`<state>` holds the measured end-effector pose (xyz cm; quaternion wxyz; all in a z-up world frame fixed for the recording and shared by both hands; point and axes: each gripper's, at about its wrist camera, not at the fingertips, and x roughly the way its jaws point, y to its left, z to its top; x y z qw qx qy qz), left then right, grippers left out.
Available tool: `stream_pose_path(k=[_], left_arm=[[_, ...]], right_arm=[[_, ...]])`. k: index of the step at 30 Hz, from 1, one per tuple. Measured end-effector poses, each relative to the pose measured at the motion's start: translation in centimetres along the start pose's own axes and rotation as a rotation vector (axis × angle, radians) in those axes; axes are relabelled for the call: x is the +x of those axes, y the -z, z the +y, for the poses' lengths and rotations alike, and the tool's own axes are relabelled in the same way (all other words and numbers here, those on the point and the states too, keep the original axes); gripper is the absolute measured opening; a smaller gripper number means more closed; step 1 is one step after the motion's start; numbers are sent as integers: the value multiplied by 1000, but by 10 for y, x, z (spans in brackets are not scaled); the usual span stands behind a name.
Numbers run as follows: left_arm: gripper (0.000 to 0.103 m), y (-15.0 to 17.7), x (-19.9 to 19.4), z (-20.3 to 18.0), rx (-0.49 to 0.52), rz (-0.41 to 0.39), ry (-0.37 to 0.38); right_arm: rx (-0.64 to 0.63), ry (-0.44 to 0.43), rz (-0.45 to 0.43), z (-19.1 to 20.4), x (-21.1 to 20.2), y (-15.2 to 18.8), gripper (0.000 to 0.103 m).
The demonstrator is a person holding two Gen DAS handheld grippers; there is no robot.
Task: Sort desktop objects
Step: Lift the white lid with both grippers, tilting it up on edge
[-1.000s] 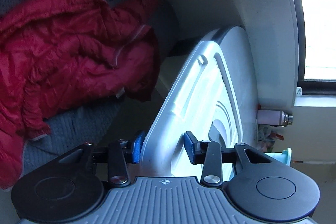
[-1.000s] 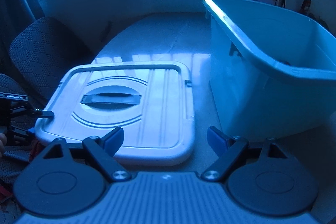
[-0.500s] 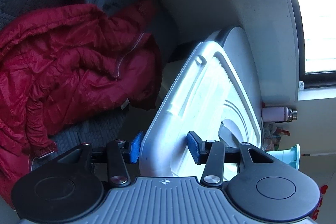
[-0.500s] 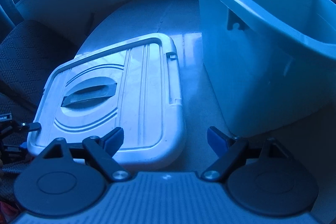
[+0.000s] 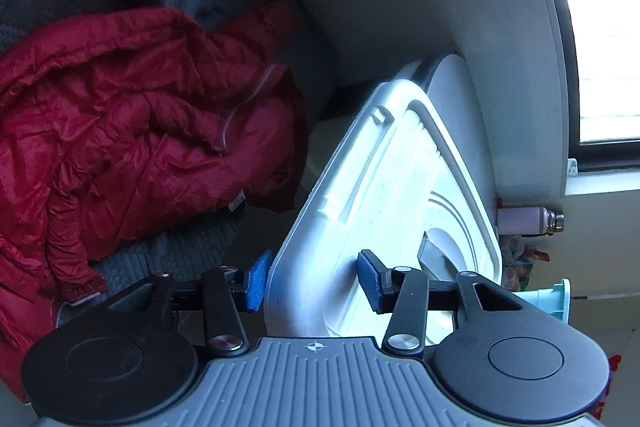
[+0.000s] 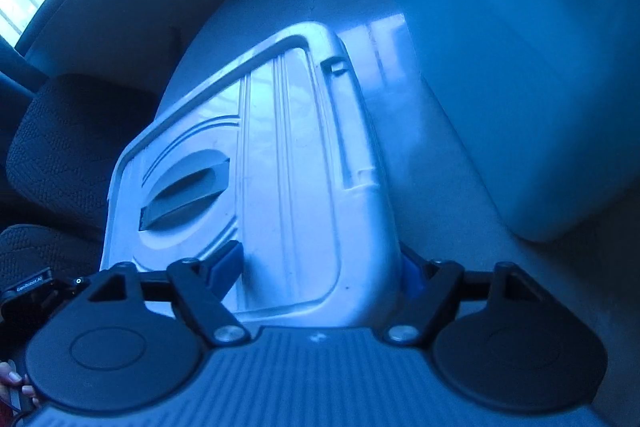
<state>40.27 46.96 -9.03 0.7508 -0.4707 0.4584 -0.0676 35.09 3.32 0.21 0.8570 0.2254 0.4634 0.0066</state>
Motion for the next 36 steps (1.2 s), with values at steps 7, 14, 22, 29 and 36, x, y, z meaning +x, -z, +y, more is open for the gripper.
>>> stream_pose_path(k=[7,14,22,29,36], left_arm=[[48,0,-10,-13,39,-16,-7],[47,0,-30,-32,86,-64,9],[47,7,-51,-43,113,-103,15],[47,19,-68,-45,122,-127,23],[47,34,-89,-49,131,-157,34]], right_arm=[[16,-62,-35,-8,-21,-1,56],[-38,-84,-89,1,-41,4,55],[-67,-117,-115,6,-57,12,54],[-94,-139,-141,2,-82,19,54],[-104,-155,-159,0,-104,25,54]])
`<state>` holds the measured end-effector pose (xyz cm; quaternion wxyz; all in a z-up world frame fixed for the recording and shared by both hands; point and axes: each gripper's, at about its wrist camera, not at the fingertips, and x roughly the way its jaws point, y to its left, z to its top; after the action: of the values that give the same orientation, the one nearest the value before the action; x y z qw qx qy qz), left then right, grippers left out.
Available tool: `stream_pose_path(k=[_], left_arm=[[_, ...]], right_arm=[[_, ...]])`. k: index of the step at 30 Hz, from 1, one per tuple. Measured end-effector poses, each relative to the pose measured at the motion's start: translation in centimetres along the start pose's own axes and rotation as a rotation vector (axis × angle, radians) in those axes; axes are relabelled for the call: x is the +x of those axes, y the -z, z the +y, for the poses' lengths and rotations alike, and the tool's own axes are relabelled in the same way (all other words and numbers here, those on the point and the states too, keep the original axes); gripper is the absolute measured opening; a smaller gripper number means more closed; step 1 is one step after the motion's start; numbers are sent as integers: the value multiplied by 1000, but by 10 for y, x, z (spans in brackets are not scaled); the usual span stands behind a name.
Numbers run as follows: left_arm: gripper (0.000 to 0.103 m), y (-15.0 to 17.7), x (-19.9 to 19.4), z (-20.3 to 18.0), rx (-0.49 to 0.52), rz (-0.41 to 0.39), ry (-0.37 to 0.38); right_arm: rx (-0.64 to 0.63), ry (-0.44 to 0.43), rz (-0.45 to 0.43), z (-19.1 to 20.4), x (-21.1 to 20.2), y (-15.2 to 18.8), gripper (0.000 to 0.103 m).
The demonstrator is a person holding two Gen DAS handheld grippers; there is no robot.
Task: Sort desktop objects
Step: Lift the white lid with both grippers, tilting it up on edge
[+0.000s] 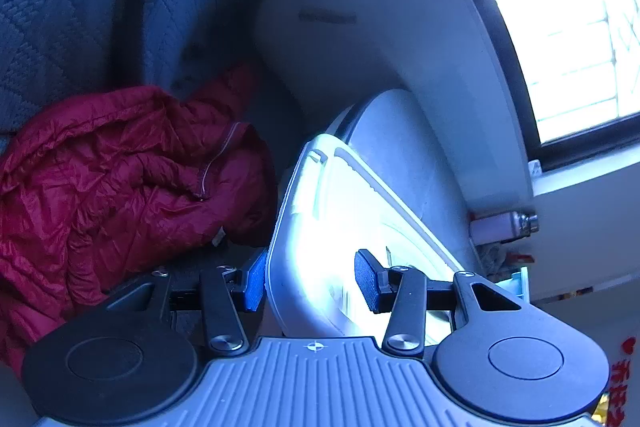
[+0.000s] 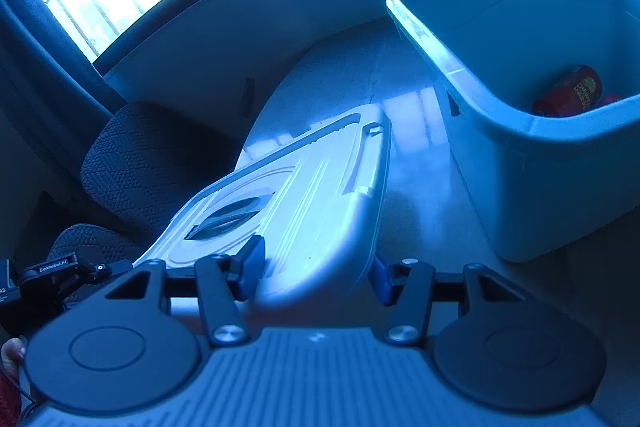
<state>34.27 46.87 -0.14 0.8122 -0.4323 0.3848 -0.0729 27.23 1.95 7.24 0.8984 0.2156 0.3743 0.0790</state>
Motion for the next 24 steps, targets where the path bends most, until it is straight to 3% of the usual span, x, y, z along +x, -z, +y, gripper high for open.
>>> stream_pose_path(k=[14,24], left_arm=[[47,21,-59,-32,74,-72,26],[47,63,-114,-49,69,-173,35]], right_arm=[[-30,-51,-84,8,-61,4,54],[-90,-122,-124,22,-102,9,54]])
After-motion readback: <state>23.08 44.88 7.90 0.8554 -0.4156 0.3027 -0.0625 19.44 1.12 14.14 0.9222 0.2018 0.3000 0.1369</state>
